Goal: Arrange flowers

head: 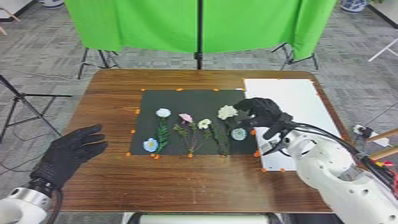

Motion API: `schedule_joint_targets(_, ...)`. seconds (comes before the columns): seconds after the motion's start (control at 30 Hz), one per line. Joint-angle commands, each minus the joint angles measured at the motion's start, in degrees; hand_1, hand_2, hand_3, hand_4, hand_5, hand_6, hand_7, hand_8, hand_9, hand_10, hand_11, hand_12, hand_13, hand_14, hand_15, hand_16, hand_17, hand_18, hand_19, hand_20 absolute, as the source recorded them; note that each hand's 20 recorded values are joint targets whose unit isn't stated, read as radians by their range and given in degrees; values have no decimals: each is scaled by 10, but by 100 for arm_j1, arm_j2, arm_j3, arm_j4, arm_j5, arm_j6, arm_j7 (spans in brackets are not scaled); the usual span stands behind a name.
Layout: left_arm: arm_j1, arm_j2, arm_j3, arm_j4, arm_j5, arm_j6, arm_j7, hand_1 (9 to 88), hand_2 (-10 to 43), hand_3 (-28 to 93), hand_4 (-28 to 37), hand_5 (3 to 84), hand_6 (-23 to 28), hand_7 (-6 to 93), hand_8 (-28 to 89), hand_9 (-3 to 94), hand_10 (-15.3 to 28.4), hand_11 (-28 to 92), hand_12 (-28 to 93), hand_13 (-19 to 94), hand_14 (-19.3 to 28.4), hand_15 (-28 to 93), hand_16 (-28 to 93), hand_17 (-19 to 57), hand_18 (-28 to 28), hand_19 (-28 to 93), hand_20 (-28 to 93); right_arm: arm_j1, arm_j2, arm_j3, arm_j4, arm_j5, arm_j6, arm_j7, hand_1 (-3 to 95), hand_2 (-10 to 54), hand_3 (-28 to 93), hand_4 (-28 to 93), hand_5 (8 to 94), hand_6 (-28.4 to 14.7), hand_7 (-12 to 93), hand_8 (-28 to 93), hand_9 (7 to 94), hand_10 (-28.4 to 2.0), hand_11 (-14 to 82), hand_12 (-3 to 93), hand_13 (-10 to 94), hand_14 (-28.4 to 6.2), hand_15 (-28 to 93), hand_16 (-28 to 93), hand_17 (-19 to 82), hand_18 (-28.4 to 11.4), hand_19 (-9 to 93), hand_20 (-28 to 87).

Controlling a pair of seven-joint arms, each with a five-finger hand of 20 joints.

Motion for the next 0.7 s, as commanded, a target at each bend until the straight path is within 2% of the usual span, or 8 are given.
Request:
schedule_joint_targets(0.03,121,-95,-93,-41,39,-26,151,262,72,759,-275,357,67,312,-155,314,158,403,133,257,179,562,-75,-66,230,613,32,-720,-329,1627,-877,2734,-757,313,222,-16,883,-283,389,-38,286,-197,390,-117,301,193,339,-91,450,144,134,-185,594,313)
schedule_joint_targets(0.07,114,-99,-100,-45,39,-29,143,262,72,759,-275,357,67,312,-155,314,158,403,133,257,179,562,-74,-66,230,613,32,-831,-361,1843,-958,2976,-873,285,223,-15,882,-283,389,-39,282,-194,393,-119,299,193,338,-92,449,143,131,-188,591,310)
schedule_joint_targets(0.17,116,-90,-125,-52,22,0,163,262,71,759,-275,356,66,313,-155,314,158,403,133,257,179,562,-74,-67,231,614,32,-1113,-434,2216,-1184,3641,-650,306,223,-11,875,-283,396,-40,270,-188,398,-123,297,194,342,-95,449,146,129,-188,592,304)
schedule_joint_targets(0.3,110,-100,-144,-67,61,202,382,260,70,760,-274,356,66,313,-155,313,158,401,133,256,179,561,-74,-66,231,614,32,-1440,-655,2645,-1213,4957,-741,109,205,-23,873,-282,403,-43,247,-175,397,-128,277,195,333,-101,426,146,131,-188,580,291)
schedule_joint_targets(0.4,60,-127,-126,-59,53,221,491,261,63,760,-274,351,65,312,-155,305,155,399,133,251,176,559,-74,-66,231,614,32,-1833,-897,2945,-1295,6151,-667,-85,179,-28,870,-276,381,-49,164,-128,375,-126,190,193,297,-105,316,170,110,-192,524,251)
schedule_joint_targets(0.5,75,-160,-82,-72,41,286,674,255,51,753,-277,333,62,311,-155,273,148,390,131,219,170,543,-77,-67,232,612,31,-2188,-1127,3215,-1412,6655,-647,-214,159,-30,857,-267,342,-44,112,-106,342,-123,118,193,252,-106,210,205,75,-191,441,214)
schedule_joint_targets(0.67,106,-129,106,-79,4,564,1181,246,16,735,-282,289,51,296,-151,221,131,343,127,179,161,490,-67,-71,232,594,32,-2680,-1490,3639,-1634,6408,-804,-89,128,-38,840,-269,298,-27,80,-93,294,-109,41,197,208,-109,29,335,8,-195,368,185)
schedule_joint_targets(0.7,87,-160,125,-75,0,519,1214,242,4,726,-282,274,44,283,-148,202,122,318,127,157,152,457,-64,-78,230,579,32,-2768,-1632,3742,-1681,6364,-915,-11,126,-39,837,-270,289,-29,74,-91,288,-110,35,198,202,-108,19,341,4,-194,361,183)
